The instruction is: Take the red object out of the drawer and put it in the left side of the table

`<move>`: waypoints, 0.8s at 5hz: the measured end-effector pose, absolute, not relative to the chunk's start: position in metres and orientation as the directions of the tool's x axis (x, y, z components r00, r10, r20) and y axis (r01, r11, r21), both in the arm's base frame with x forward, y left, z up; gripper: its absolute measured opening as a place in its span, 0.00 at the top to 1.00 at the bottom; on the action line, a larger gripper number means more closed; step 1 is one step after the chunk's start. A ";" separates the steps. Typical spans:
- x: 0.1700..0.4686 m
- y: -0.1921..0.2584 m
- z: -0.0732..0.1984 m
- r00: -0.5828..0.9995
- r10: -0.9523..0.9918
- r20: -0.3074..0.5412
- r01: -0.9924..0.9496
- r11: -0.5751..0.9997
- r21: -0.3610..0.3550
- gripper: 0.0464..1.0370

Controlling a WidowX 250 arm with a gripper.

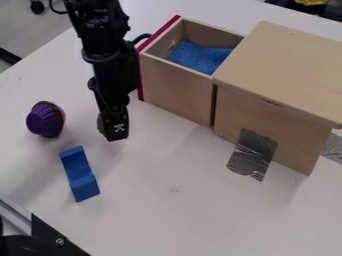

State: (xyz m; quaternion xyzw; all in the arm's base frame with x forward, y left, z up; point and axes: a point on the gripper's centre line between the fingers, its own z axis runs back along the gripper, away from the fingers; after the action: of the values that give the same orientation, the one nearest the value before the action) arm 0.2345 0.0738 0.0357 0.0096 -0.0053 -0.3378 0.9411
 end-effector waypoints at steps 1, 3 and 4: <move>0.240 0.073 0.034 0.769 -0.640 -0.001 0.639 0.769 0.021 0.27; 0.249 0.074 0.009 0.749 -0.653 -0.111 0.648 0.757 -0.081 0.27; 0.259 0.076 0.003 0.751 -0.647 -0.132 0.642 0.762 -0.087 0.27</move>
State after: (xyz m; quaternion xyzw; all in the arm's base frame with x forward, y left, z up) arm 0.2586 0.0759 0.0031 -0.0180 0.0770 -0.3444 0.9355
